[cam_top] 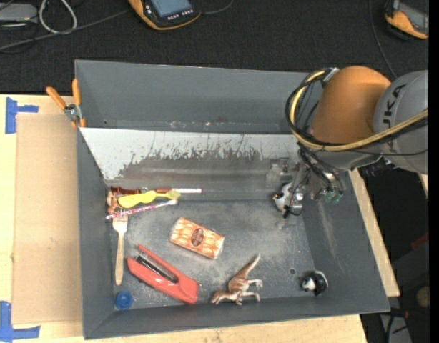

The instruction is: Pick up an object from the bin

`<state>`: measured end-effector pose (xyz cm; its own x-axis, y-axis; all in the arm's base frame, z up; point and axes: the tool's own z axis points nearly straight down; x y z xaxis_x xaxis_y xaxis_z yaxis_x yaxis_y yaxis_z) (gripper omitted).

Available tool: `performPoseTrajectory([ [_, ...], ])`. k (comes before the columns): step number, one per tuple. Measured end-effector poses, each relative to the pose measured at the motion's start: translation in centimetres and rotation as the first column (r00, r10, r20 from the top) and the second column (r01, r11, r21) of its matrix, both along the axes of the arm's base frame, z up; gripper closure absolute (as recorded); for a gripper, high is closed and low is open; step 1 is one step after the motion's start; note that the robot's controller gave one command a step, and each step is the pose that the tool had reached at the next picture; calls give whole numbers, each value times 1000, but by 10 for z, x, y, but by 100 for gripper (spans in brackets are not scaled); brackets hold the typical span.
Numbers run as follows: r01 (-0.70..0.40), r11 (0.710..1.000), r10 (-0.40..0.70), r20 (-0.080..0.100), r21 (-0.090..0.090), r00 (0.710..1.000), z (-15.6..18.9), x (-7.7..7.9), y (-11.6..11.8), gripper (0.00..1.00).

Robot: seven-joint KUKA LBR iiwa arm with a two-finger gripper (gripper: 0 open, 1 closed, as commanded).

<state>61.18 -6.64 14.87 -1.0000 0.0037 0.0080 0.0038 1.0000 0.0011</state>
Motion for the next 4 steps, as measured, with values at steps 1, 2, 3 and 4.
performPoseTrajectory([
  [1, -2, 1000, 2, 7, 0, 1000, 5, 1, 1, 0],
  [2, -77, 997, 77, 2, 1, 997, -63, -20, 51, 0],
  [3, -96, 995, 96, 13, -3, 995, -71, -30, 66, 0],
  [4, -155, 988, 155, 1, 2, 988, -26, -48, 96, 0],
])
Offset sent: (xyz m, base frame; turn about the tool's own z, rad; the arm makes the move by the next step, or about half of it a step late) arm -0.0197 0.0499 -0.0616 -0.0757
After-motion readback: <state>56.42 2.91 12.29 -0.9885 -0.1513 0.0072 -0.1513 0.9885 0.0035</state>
